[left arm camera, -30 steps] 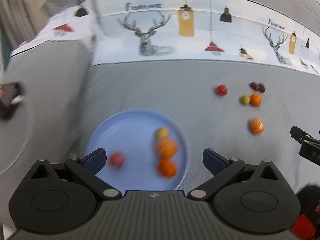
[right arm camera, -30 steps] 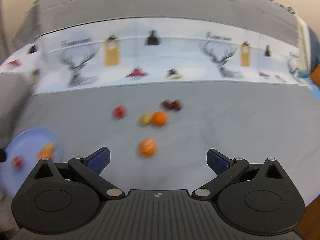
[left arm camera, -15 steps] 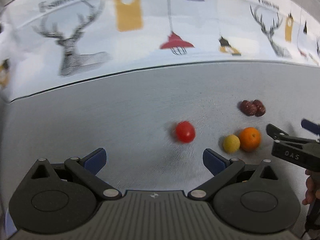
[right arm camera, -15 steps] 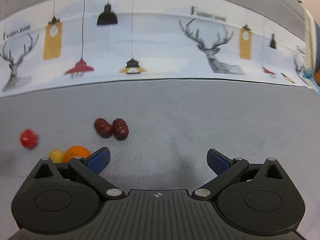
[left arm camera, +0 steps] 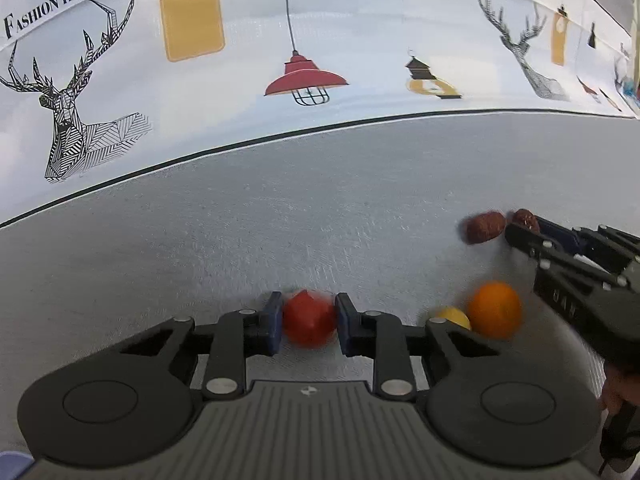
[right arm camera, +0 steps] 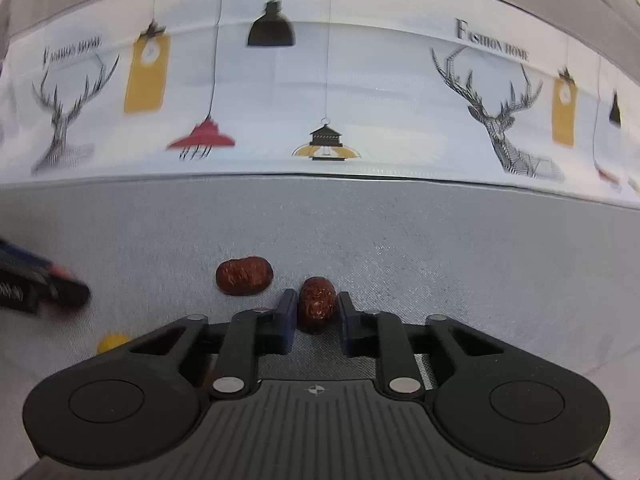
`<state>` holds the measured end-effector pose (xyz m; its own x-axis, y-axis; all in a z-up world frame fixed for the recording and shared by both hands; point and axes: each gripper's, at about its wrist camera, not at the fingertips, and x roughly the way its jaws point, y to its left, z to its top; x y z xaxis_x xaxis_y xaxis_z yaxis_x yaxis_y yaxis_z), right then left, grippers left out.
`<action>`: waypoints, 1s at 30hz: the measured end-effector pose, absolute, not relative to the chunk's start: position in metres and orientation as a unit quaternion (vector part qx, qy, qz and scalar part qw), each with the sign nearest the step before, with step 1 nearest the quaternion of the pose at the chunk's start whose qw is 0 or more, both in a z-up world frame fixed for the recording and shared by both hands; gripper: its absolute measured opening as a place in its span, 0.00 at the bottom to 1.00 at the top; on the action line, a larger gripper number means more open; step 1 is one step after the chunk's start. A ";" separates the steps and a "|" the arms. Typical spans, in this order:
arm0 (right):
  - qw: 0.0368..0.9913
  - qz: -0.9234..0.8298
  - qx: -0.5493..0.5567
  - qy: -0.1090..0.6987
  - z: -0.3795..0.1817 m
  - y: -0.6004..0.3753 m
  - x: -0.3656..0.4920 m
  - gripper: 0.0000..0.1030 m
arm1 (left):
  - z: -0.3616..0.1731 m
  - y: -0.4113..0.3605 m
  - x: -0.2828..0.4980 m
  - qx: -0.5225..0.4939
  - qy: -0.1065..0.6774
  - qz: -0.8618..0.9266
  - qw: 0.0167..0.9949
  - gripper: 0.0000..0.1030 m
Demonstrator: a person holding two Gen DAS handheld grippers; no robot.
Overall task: Organize fruits
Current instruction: 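Grasp the red cherry tomato with the left tool while the right tool grasps a red date, then carry the red tomato and red date in both tools over the blue plate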
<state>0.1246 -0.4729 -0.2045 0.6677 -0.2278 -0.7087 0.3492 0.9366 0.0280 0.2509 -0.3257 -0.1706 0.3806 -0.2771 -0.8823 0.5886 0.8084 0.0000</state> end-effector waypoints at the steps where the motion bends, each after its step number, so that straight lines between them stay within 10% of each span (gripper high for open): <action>1: 0.906 -0.169 0.101 0.375 -0.202 -0.477 0.121 0.21 | -0.168 -0.322 0.248 0.158 0.490 -0.267 0.814 0.29; 30: 0.925 -0.014 0.160 0.345 -0.039 -0.242 -0.079 0.21 | -0.021 -0.052 0.024 0.123 0.479 -0.174 0.852 0.29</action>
<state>-0.0794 -0.2420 -0.0390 0.7621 0.0851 -0.6419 0.1358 0.9483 0.2870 0.0240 -0.0525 -0.0209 0.4814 -0.1786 -0.8581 0.4140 0.9093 0.0430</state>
